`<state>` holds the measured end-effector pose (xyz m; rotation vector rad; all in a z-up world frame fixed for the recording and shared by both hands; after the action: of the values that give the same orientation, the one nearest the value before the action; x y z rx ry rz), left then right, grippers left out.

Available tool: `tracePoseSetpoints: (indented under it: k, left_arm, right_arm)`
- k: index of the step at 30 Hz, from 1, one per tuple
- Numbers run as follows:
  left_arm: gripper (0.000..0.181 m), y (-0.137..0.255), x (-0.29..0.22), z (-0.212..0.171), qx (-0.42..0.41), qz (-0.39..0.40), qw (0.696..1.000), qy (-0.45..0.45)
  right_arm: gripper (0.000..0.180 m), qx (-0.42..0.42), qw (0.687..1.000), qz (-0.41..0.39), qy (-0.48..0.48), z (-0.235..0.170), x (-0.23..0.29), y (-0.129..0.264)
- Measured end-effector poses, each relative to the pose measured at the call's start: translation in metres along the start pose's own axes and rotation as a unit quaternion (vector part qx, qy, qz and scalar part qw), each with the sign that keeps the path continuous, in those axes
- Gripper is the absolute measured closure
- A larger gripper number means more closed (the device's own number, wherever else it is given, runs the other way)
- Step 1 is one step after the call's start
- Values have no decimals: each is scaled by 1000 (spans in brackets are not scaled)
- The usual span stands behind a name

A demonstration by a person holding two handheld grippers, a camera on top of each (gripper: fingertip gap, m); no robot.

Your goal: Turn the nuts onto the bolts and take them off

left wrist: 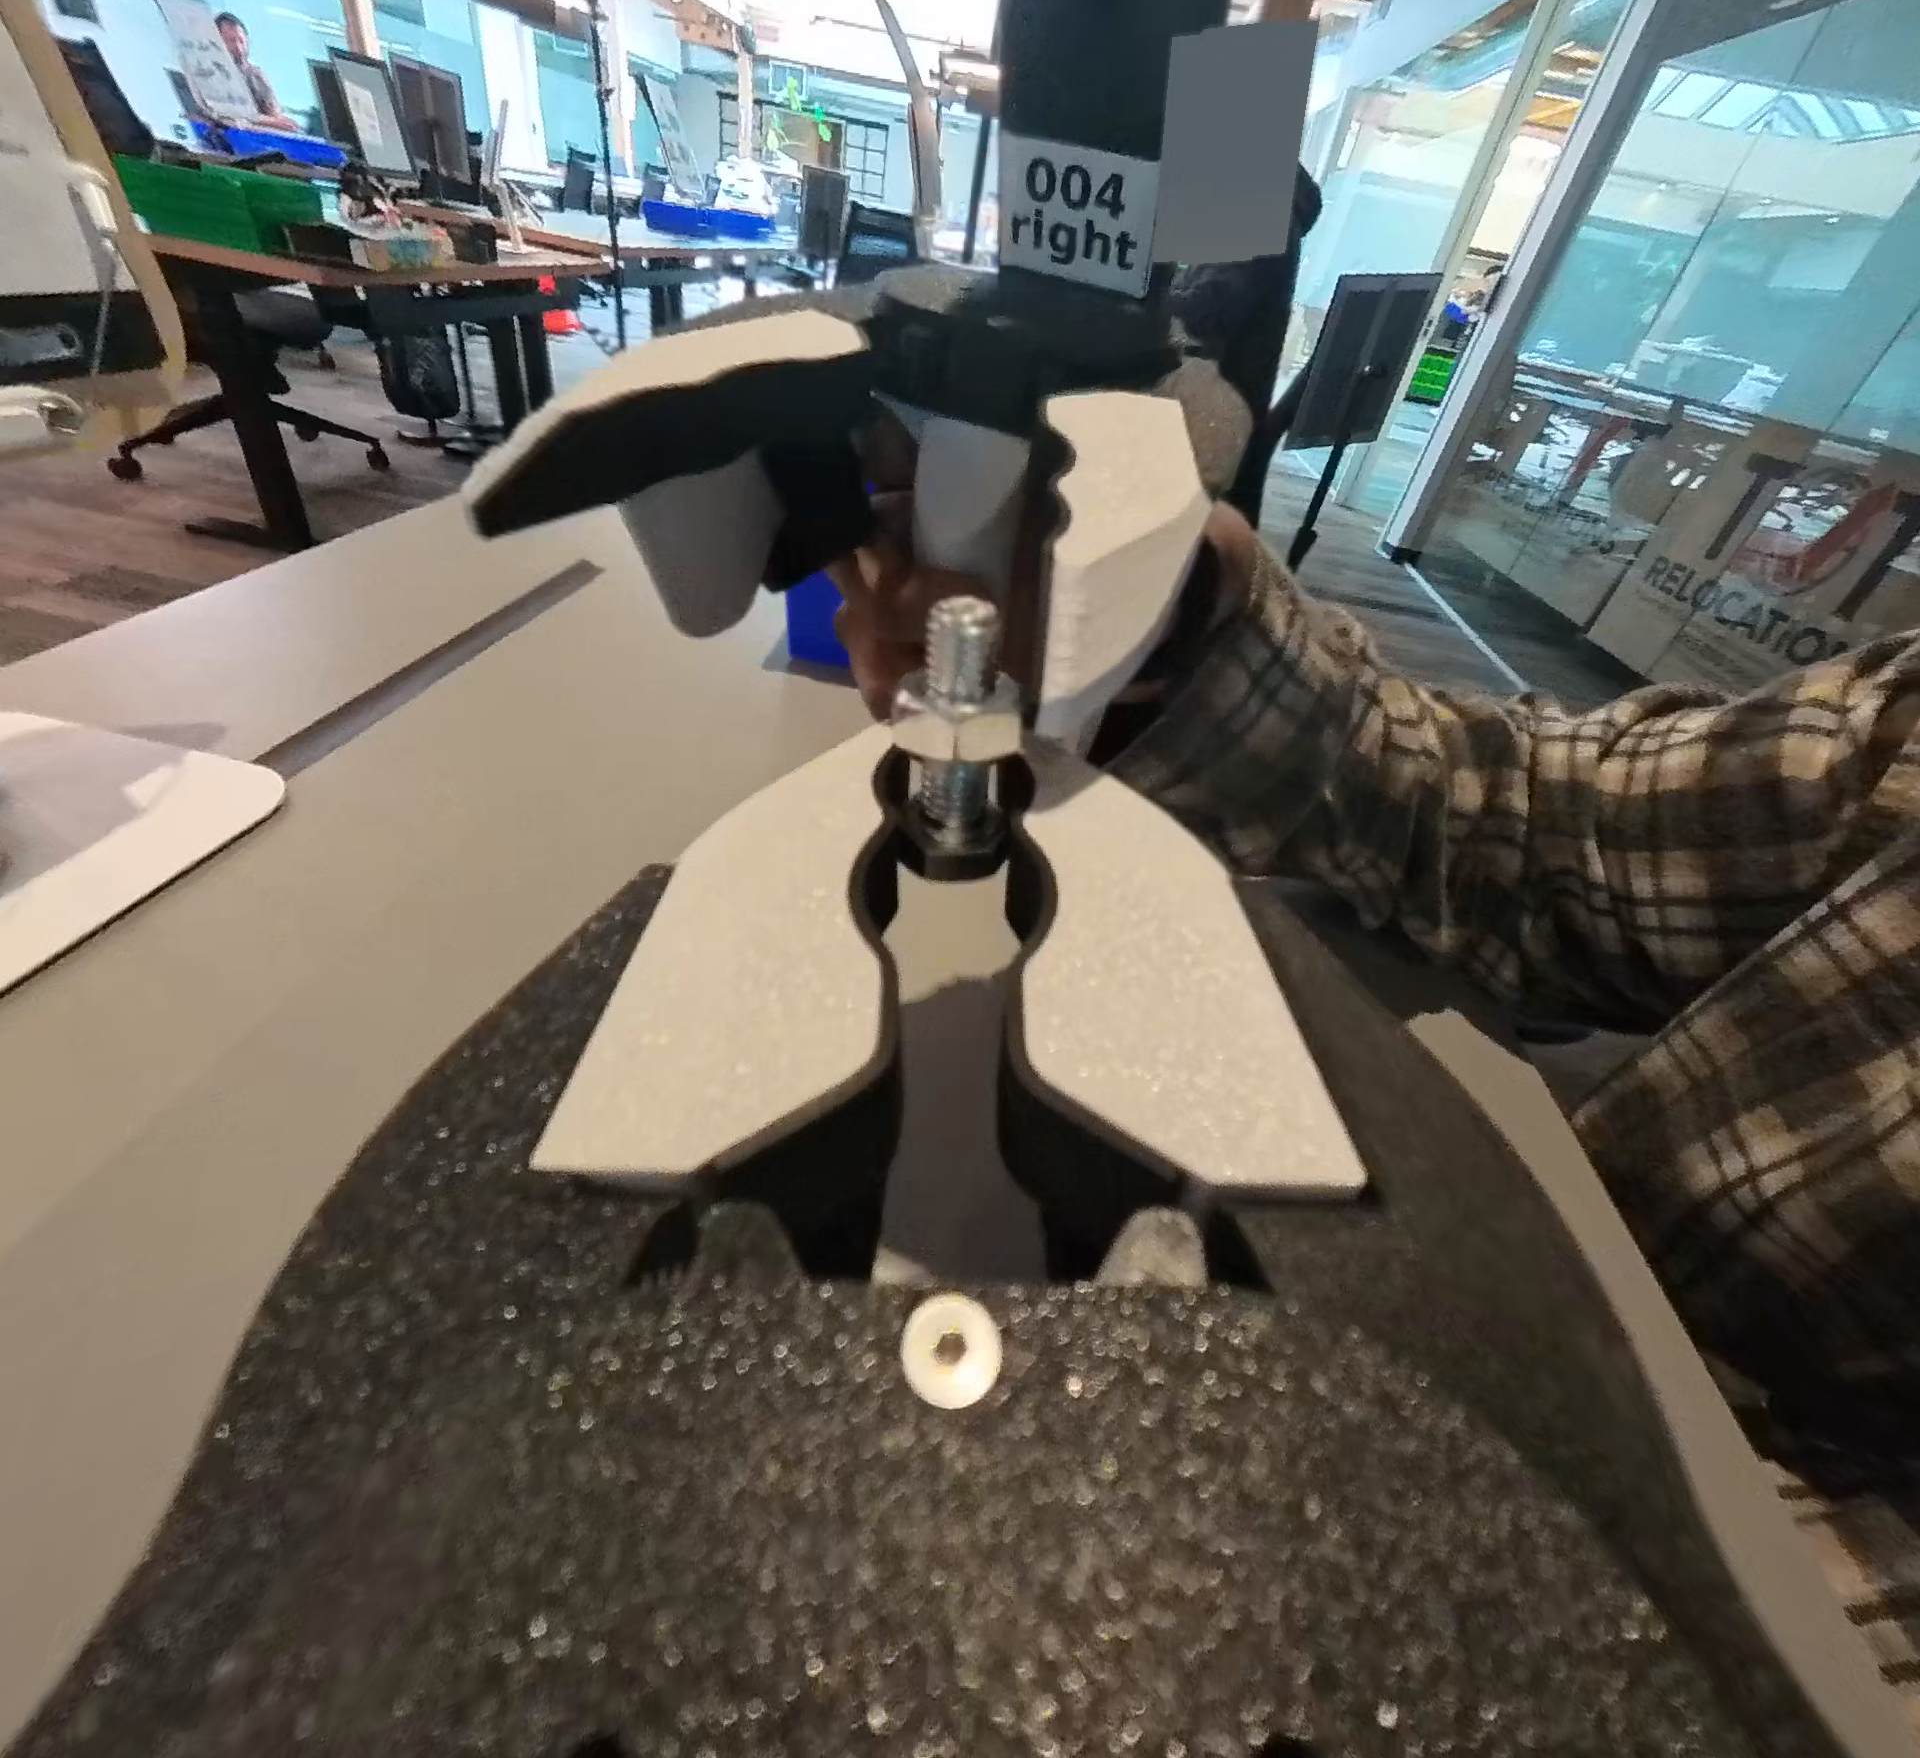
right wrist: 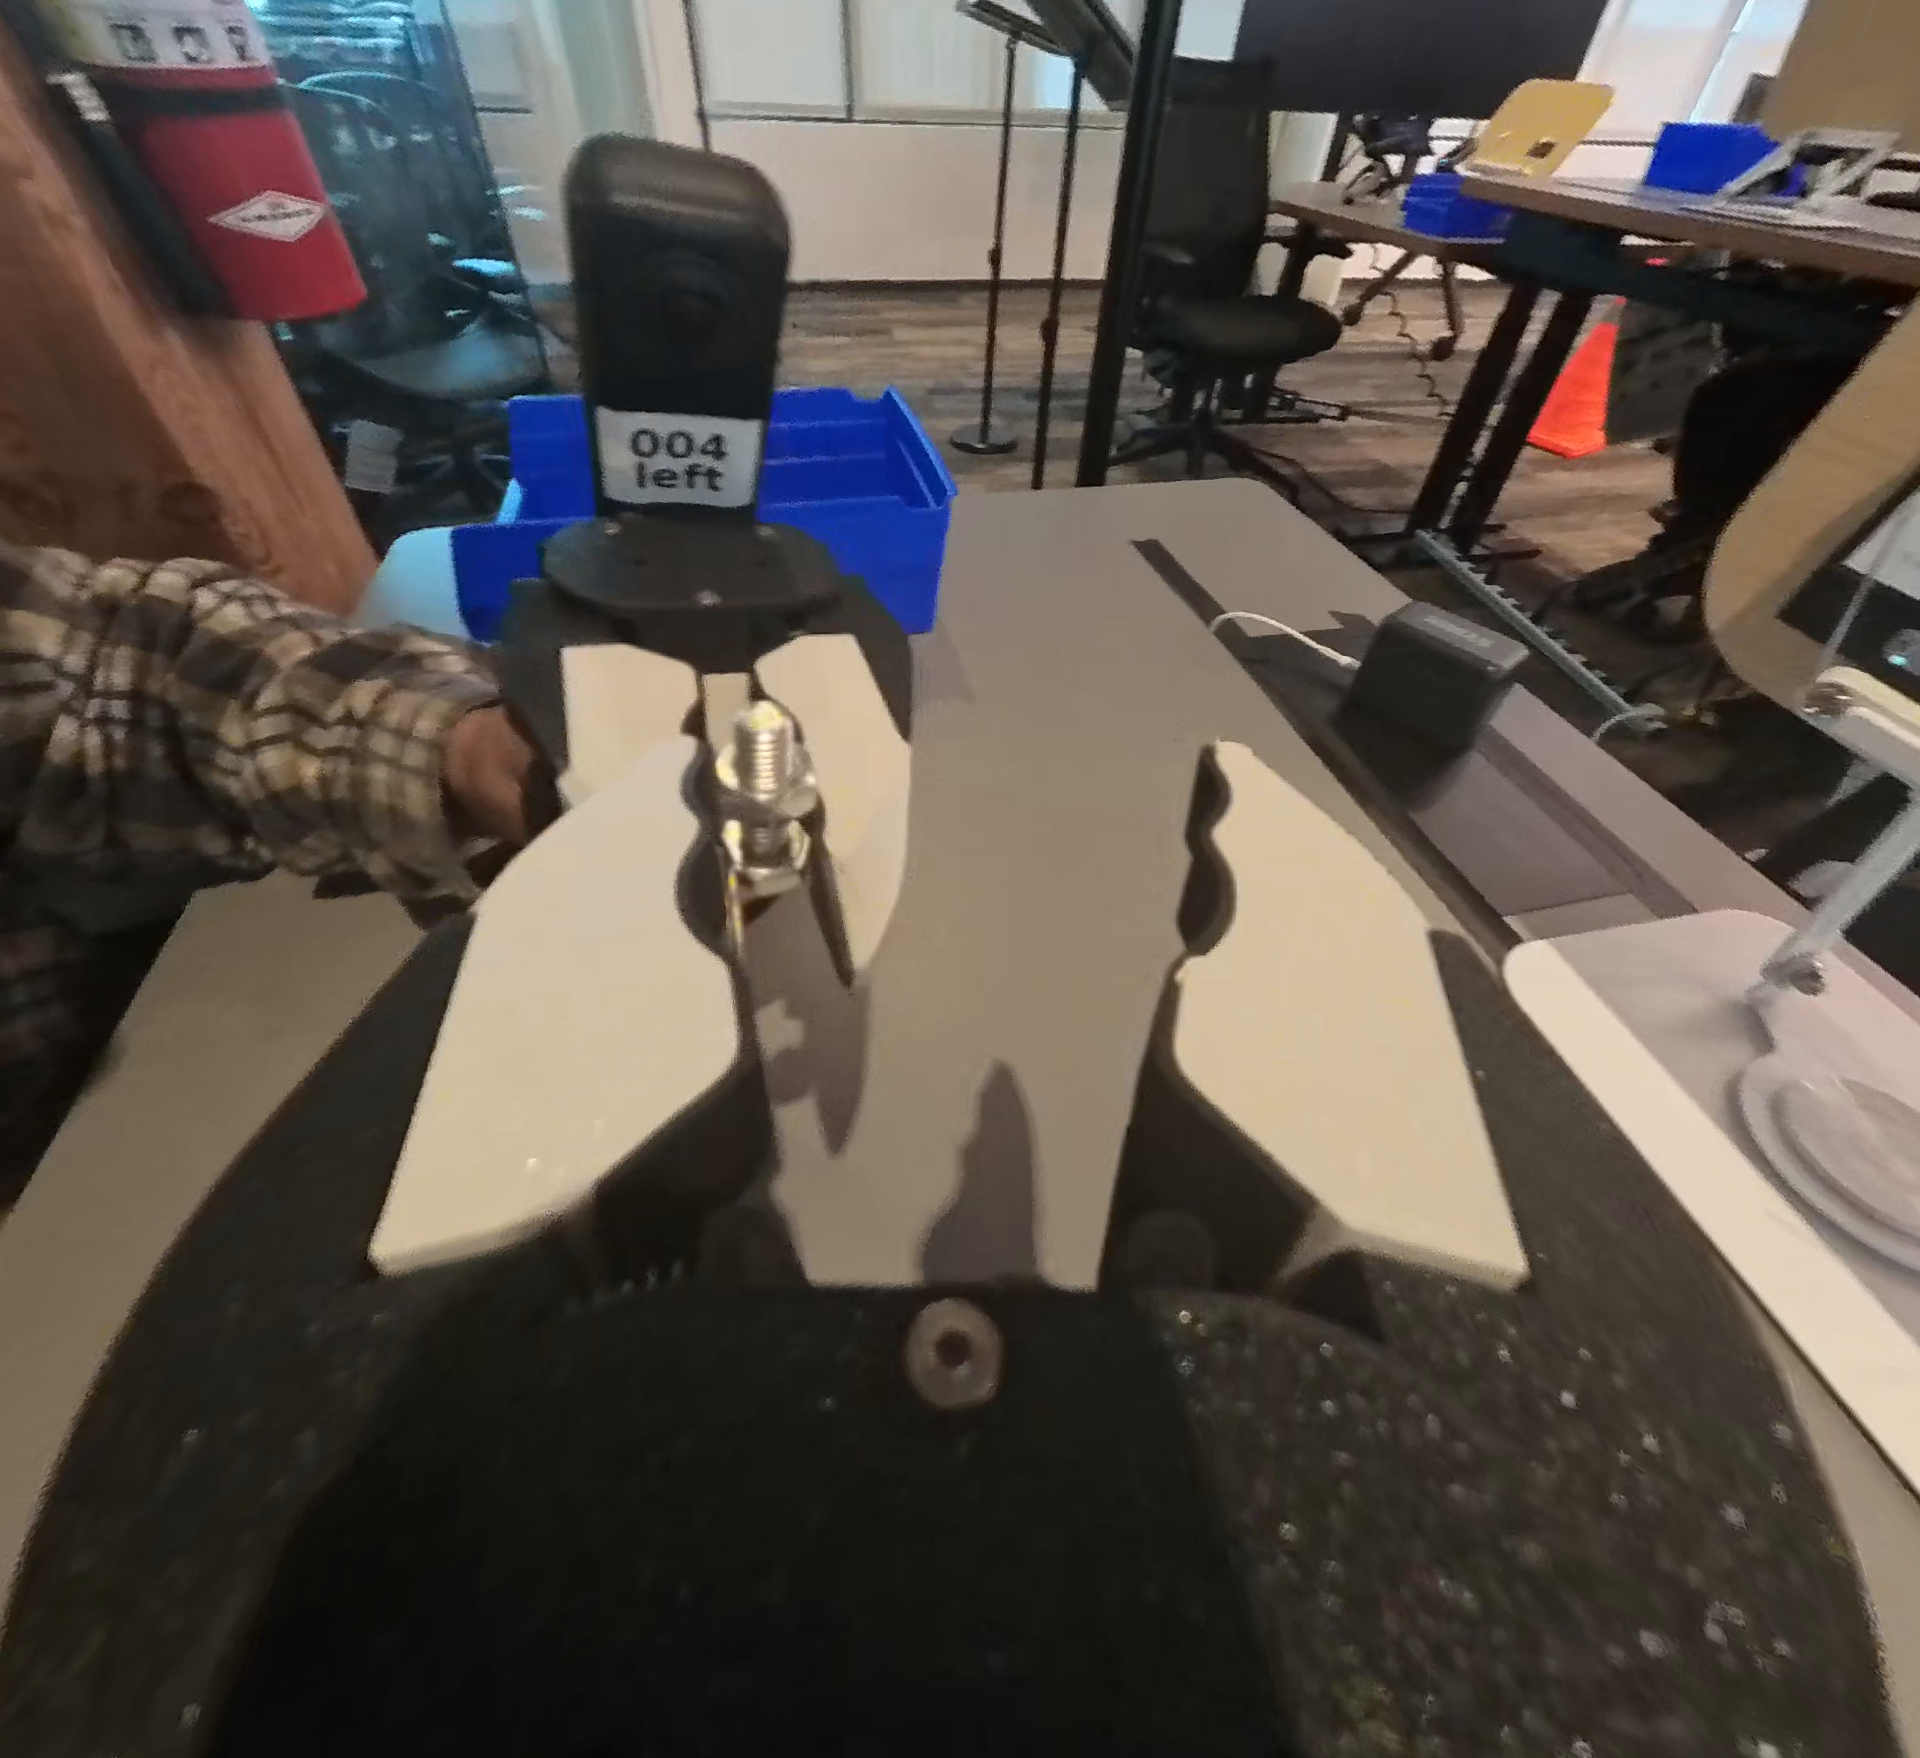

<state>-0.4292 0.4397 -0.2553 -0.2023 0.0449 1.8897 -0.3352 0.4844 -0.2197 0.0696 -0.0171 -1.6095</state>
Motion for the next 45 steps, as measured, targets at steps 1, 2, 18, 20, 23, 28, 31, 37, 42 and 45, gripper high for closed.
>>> tracePoseSetpoints:
  k: [1, 2, 18, 20, 23, 28, 31, 37, 42, 45]
  left_arm:
    - [165, 1, 0, 2, -3, 5, 1000, -4]
    - [165, 2, 0, 3, -6, 9, 1000, -8]
    - [166, 6, -3, 11, -30, 15, 999, -37]
    - [166, 5, -4, 11, -32, 13, 999, -39]
    - [166, 5, -6, 12, -37, 11, 998, -40]
    - [166, 7, -8, 17, -46, 11, 998, -49]
    - [166, 5, -8, 17, -47, 9, 998, -48]
    - [166, 9, -10, 21, -54, 15, 997, -58]
    - [166, 6, -9, 17, -50, 13, 997, -55]
    - [166, 7, -10, 18, -51, 15, 997, -56]
  right_arm:
    - [92, 0, 1000, -5, -1, 1, -2, 3]
    - [92, 5, 1000, -9, 1, 3, -4, 6]
    - [96, -24, 999, -18, -13, 20, -3, 18]
    - [96, -24, 1000, -6, -11, 21, 4, 12]
    - [96, -2, 1000, -16, -4, 17, 2, 9]
    - [98, -36, 999, -26, -24, 26, -6, 25]
    - [94, -1, 1000, -11, 7, 23, 9, 9]
    - [99, -15, 997, -78, -1, 27, -9, 26]
    - [96, -20, 1000, -19, 6, 30, 13, 8]
    - [97, -5, 998, -60, 16, 25, 2, 12]
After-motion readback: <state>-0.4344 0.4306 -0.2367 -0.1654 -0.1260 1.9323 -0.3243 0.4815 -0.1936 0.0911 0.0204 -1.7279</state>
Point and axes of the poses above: each gripper's, where its closed fingertips meet, y back along the fingers, z out of its top, x = y × z across the jaws, the point moved 7 cm from there along y, back along the fingers, and after that the axes turned 6 degrees about -x, right-handed, at the moved point
